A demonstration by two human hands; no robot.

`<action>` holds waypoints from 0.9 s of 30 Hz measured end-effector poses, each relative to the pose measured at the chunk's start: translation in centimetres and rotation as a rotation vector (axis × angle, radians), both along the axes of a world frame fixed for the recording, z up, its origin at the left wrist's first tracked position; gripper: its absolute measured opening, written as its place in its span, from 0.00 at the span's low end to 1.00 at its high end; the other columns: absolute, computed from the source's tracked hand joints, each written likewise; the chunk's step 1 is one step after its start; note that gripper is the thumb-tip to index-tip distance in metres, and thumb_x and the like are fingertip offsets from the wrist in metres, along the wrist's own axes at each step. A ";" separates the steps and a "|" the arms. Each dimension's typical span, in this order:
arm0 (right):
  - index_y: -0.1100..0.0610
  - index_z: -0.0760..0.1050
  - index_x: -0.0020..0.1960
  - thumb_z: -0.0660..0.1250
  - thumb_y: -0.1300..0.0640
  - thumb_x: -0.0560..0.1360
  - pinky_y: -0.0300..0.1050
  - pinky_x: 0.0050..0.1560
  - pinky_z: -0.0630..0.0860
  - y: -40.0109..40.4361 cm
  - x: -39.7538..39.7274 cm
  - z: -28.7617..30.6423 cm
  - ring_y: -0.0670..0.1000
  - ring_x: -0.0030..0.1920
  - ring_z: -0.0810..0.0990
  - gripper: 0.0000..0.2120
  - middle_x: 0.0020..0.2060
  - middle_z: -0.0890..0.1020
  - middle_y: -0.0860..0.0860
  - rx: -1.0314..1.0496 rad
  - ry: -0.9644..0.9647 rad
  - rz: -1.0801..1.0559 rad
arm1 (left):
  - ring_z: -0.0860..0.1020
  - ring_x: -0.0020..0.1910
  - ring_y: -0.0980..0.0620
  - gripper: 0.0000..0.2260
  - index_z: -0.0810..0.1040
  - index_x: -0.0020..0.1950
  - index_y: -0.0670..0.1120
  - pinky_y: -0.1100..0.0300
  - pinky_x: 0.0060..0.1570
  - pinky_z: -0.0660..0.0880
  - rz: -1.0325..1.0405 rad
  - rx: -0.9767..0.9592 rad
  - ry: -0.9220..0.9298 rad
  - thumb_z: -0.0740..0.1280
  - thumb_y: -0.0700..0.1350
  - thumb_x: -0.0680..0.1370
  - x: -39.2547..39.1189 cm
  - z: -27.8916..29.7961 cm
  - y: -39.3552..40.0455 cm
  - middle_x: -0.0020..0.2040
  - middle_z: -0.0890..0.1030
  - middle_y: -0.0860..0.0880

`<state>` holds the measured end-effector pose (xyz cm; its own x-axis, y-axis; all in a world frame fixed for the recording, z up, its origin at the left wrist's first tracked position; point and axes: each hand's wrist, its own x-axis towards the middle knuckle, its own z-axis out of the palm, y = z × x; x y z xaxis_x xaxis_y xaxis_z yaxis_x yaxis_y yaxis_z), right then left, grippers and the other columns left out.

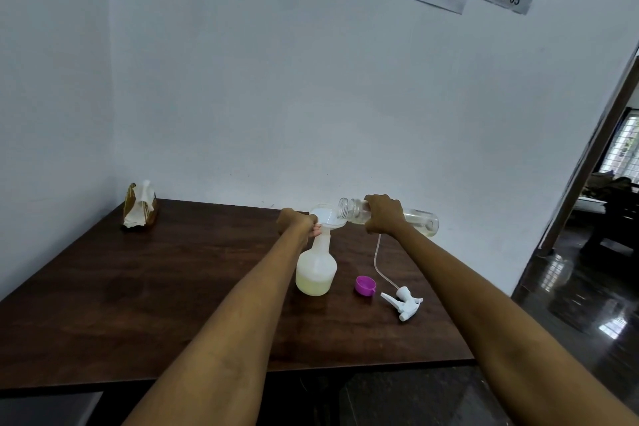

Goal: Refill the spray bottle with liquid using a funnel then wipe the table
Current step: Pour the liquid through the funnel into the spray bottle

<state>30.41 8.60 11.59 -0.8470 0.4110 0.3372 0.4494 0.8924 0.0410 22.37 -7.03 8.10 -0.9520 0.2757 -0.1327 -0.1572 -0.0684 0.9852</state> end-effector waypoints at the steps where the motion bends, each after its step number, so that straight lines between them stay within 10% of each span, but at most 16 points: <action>1: 0.56 0.68 0.45 0.67 0.64 0.66 0.46 0.53 0.69 0.0 -0.1 0.0 0.57 0.53 0.78 0.12 0.49 0.81 0.55 0.007 -0.001 0.000 | 0.74 0.14 0.57 0.10 0.76 0.55 0.29 0.66 0.17 0.74 0.001 -0.003 0.001 0.68 0.30 0.74 0.0 0.0 0.0 0.29 0.75 0.42; 13: 0.55 0.64 0.38 0.68 0.64 0.65 0.45 0.48 0.68 -0.1 -0.2 -0.6 0.57 0.50 0.78 0.12 0.44 0.79 0.55 -0.078 0.034 -0.004 | 0.71 0.11 0.58 0.08 0.77 0.52 0.27 0.65 0.17 0.74 -0.008 0.009 -0.015 0.67 0.30 0.74 0.3 0.0 -0.1 0.29 0.75 0.42; 20: 0.56 0.70 0.36 0.75 0.64 0.61 0.39 0.36 0.66 0.3 0.1 -1.1 0.52 0.41 0.72 0.13 0.38 0.74 0.51 -0.505 0.226 0.023 | 0.74 0.26 0.52 0.10 0.73 0.34 0.36 0.67 0.15 0.73 -0.047 0.026 -0.017 0.66 0.31 0.76 0.5 0.0 -0.2 0.29 0.74 0.43; 27: 0.56 0.76 0.39 0.72 0.68 0.63 0.39 0.33 0.75 1.0 2.1 -2.7 0.49 0.34 0.78 0.10 0.35 0.79 0.52 -0.992 0.409 0.019 | 0.76 0.27 0.51 0.02 0.76 0.44 0.35 0.64 0.20 0.76 -0.078 -0.016 0.009 0.67 0.34 0.76 0.5 -0.2 -0.4 0.31 0.76 0.43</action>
